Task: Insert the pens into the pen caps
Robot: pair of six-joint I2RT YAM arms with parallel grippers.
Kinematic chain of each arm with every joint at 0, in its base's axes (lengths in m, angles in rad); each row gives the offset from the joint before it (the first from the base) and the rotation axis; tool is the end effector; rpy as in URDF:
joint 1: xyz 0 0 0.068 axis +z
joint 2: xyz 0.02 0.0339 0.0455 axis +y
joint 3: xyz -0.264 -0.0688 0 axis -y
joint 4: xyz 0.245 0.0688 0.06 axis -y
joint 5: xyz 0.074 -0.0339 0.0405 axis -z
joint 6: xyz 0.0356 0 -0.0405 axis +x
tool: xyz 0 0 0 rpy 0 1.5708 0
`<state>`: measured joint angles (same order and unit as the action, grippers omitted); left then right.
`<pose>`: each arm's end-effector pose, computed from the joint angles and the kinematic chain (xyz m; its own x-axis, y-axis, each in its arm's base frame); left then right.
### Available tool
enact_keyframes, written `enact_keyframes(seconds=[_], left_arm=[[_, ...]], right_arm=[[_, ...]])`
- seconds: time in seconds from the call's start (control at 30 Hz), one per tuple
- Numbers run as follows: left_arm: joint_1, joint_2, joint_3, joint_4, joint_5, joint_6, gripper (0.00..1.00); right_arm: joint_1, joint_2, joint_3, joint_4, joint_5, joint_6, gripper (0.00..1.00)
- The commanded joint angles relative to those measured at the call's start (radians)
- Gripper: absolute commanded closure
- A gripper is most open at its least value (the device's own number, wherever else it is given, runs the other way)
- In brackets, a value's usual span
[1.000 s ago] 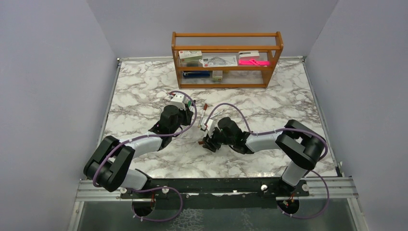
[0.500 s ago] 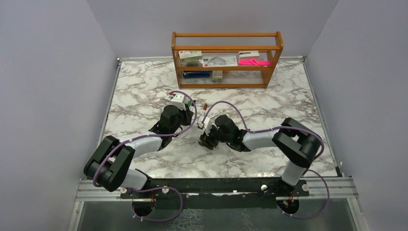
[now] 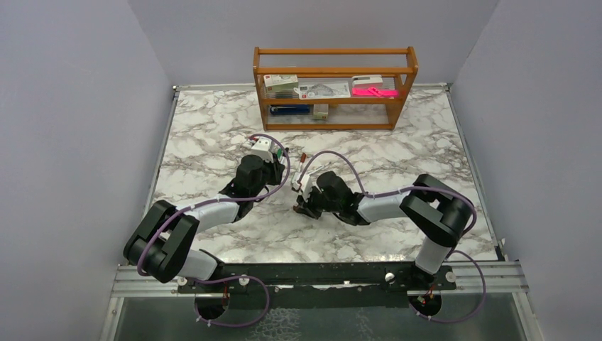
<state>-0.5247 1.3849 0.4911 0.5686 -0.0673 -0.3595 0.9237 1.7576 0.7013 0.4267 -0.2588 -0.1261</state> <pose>0.2394 -0.1358 0.1846 -0.4153 -0.1652 -0.8946 0.3190 0.8945 -0.3133 0.1913 0.2683 0.1253 -0.2395 -0.5186 -0.8208 -0.9335 0.3554 0.0478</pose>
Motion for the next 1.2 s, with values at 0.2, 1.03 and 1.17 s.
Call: enact_keyframes(seconds=[0.2, 1.03, 1.17], left_arm=[[0.005, 0.011, 0.011, 0.031, 0.024, -0.006, 0.78], [-0.090, 0.102, 0.119, 0.067, 0.232, 0.212, 0.69], [-0.132, 0.129, 0.159, 0.036, 0.257, 0.261, 0.58]], right_arm=[[0.007, -0.109, -0.090, -0.023, 0.395, 0.151, 0.99], [-0.075, -0.281, -0.190, -0.318, 0.866, 0.767, 0.99], [-0.076, -0.287, -0.202, -0.315, 0.837, 0.771, 0.99]])
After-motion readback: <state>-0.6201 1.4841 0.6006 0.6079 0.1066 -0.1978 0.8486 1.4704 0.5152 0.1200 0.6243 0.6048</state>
